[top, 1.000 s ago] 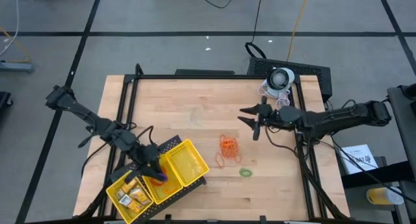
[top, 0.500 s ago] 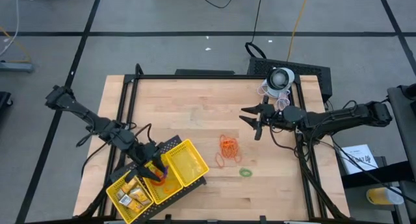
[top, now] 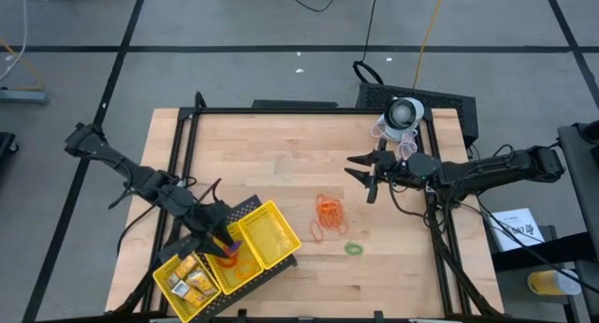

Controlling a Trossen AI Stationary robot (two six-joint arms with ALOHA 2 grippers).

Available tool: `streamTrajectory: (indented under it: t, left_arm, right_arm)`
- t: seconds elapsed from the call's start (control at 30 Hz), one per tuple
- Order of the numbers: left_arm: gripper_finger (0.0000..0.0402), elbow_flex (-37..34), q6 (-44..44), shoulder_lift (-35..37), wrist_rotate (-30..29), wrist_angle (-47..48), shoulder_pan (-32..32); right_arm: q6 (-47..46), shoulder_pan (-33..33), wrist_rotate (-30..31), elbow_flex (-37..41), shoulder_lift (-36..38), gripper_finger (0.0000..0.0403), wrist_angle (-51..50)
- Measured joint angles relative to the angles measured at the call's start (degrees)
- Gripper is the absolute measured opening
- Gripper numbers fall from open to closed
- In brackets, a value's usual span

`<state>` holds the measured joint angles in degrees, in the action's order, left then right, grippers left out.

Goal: Pick & Place Office Desk Supplies
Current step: Put the purple spring keychain into the center yellow bin on the shelf, then put the green spring keychain into the center yellow bin on the shelf

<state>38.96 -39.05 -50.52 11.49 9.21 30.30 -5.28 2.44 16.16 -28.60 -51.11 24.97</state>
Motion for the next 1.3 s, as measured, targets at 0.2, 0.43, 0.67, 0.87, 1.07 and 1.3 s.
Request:
streamTrajectory:
  t: [0.2,0.43,0.67,0.87,1.07,1.3]
  left_arm:
    - [0.0179,0.0,-5.38,0.02,3.28,0.14,0.0]
    - [0.0175,0.0,-6.33,1.44,3.22,2.79,0.04]
    - [0.0175,0.0,-7.02,1.94,1.99,3.52,0.0]
    - [0.0175,0.0,-10.35,1.94,0.12,6.07,0.0]
    - [0.0175,0.0,-9.65,1.9,-1.06,3.78,0.0]
    - [0.0175,0.0,-7.64,1.98,-0.96,2.22,0.0]
  right_arm:
    - [0.11,-0.02,0.02,0.0,0.0,0.0144,-0.02]
    - [0.15,-0.02,0.01,0.0,0.0,0.0144,0.04]
    - [-0.02,-0.02,0.0,0.0,0.0,0.0144,0.01]
    - [-0.02,-0.02,0.0,0.0,0.0,0.0144,-0.46]
    - [-0.02,-0.02,-0.01,0.0,0.0,0.0144,-0.42]
    - [-0.04,-0.02,-0.04,0.0,0.0,0.0144,-0.47]
